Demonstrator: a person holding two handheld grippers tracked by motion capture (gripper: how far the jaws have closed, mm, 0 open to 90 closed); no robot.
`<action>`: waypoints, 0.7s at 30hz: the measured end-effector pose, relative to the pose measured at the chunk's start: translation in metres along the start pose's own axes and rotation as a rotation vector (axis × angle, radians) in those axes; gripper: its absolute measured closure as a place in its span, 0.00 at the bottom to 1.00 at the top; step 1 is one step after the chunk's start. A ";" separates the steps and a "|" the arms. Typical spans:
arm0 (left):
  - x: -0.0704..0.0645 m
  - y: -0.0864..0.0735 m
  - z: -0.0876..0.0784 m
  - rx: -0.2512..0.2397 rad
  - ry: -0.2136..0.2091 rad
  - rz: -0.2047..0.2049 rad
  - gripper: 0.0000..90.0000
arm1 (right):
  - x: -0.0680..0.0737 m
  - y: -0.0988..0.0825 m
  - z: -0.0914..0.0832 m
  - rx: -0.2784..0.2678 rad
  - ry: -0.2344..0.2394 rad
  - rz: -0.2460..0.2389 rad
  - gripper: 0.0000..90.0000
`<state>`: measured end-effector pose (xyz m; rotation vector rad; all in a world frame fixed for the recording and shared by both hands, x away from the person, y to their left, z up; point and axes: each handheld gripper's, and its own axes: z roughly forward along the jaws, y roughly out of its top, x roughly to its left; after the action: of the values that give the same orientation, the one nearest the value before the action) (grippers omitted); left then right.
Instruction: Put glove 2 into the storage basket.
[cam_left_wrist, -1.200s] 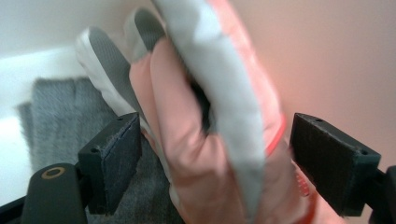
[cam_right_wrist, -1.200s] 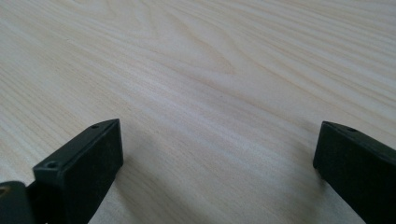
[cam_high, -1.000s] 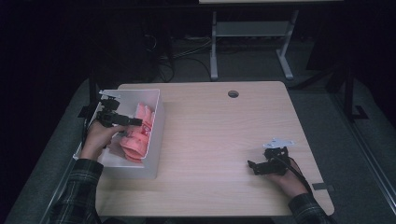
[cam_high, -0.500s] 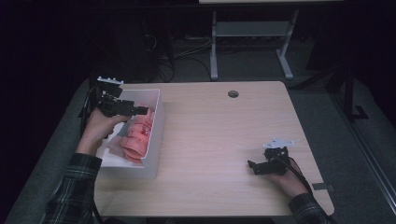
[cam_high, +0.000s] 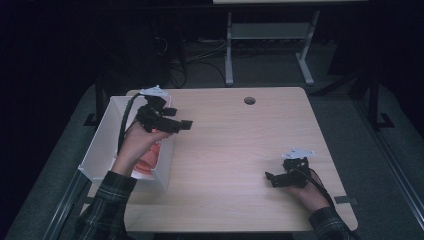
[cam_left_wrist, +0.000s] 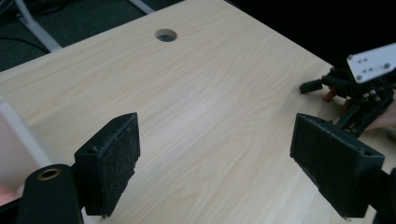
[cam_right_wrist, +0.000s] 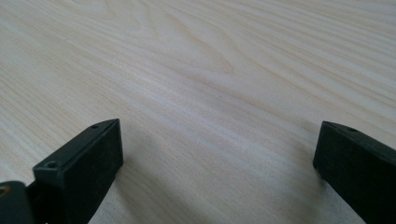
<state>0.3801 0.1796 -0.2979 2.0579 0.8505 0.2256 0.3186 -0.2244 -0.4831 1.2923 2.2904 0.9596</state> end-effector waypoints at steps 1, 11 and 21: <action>-0.006 0.000 0.004 0.000 -0.007 0.011 0.17 | 0.000 0.000 0.000 0.000 0.000 0.000 0.01; -0.056 -0.014 0.053 0.050 -0.034 0.121 0.17 | 0.000 0.000 0.000 0.000 0.000 -0.001 0.01; -0.076 -0.053 0.101 0.124 -0.071 0.192 0.16 | 0.000 0.000 0.000 0.000 0.000 -0.001 0.01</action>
<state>0.3426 0.0846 -0.3890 2.2516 0.6382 0.2075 0.3186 -0.2245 -0.4831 1.2906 2.2908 0.9591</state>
